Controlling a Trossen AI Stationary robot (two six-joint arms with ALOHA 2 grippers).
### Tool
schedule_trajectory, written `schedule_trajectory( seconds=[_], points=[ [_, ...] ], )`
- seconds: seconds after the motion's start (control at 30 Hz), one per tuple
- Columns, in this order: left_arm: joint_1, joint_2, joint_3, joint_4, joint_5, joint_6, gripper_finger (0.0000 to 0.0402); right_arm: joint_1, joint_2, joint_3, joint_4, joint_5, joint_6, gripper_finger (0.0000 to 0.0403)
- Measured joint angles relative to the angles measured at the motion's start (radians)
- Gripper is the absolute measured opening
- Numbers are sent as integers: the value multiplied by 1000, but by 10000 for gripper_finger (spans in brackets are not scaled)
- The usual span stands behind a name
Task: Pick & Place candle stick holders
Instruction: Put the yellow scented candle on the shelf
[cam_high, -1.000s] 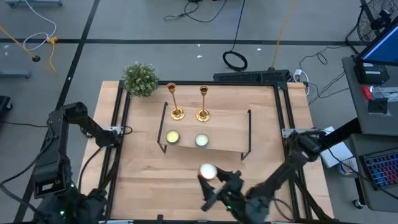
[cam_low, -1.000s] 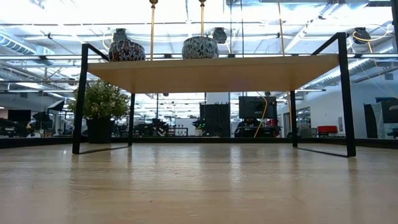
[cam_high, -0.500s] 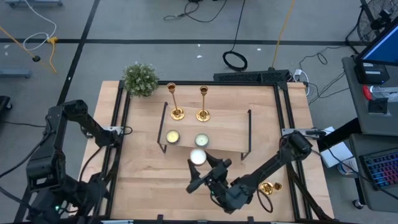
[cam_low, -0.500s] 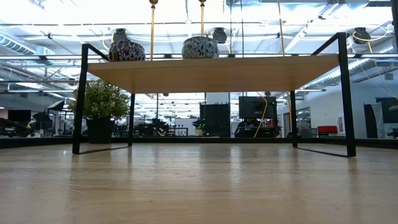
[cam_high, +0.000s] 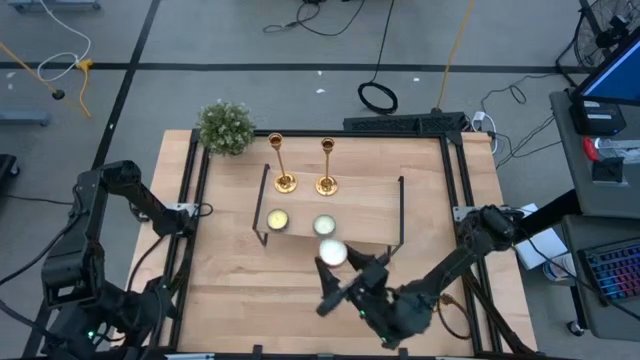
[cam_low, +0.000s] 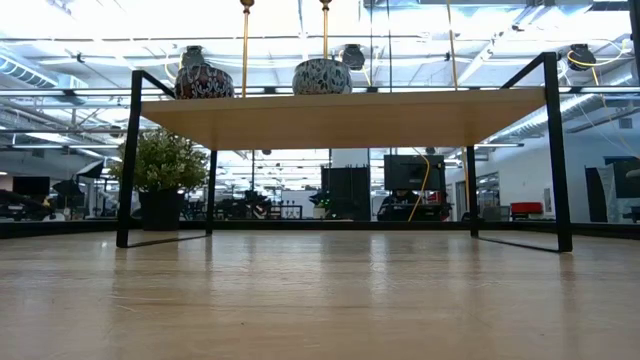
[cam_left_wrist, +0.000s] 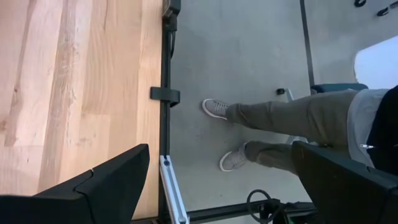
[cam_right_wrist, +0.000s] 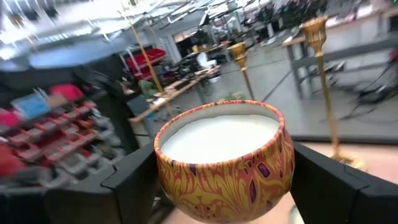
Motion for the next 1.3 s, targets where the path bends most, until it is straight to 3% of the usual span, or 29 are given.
schedule_trajectory(
  seconds=[0.3, 0.5, 0.83, 1.0, 1.3],
  points=[
    [0, 0, 0, -3, 0, 27, 397, 125, 16, -31, -105, -1, 282, 294],
    [5, 0, 0, -15, 0, 35, 397, 173, -9, -92, -103, -2, 260, 294],
    [36, 0, 0, -20, 26, 45, 397, 117, -269, -343, -100, -1, 218, 294],
    [36, 0, 0, -20, 19, 41, 397, 92, -418, -503, -93, 1, 280, 294],
    [47, 0, 0, -34, 5, 49, 397, 15, -411, -564, -49, 0, 240, 294]
  ],
)
